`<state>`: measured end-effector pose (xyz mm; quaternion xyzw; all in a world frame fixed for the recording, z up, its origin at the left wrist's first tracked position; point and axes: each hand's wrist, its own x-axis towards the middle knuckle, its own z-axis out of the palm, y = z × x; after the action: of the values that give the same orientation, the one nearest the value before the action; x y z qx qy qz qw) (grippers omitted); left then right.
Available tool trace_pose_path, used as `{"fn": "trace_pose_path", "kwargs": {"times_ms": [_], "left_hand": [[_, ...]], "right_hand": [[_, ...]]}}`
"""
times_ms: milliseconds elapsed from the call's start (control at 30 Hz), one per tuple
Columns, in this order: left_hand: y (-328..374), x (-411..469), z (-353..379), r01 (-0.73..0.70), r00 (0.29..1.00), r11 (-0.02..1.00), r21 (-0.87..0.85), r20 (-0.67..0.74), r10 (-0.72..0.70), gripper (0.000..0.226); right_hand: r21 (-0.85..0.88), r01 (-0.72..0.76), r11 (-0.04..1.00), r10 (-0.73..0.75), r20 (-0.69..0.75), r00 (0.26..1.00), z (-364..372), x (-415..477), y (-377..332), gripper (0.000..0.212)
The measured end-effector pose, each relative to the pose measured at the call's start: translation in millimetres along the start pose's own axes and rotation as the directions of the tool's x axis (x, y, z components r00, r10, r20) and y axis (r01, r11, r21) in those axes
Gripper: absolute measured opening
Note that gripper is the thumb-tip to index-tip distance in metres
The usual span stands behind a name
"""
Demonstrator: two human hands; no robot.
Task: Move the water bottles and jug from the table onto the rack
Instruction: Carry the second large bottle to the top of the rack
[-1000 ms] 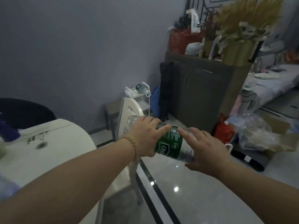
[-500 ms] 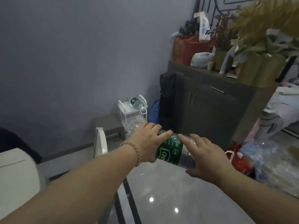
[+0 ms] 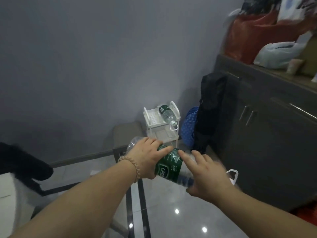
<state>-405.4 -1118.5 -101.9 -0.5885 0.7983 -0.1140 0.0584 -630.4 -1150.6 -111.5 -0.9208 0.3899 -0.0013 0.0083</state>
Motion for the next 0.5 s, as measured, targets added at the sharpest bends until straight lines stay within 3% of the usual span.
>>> {"fn": "trace_pose_path", "kwargs": {"times_ms": [267, 500], "left_hand": [[-101, 111, 71, -0.045, 0.997, 0.994, -0.1, 0.059, 0.051, 0.098], [-174, 196, 116, -0.047, 0.993, 0.996, -0.076, 0.108, 0.055, 0.105]], "right_hand": [[0.0, -0.047, 0.999, 0.046, 0.076, 0.996, 24, 147, 37, 0.112], [0.019, -0.055, 0.998, 0.053, 0.101, 0.993, 47, 259, 72, 0.114]]}}
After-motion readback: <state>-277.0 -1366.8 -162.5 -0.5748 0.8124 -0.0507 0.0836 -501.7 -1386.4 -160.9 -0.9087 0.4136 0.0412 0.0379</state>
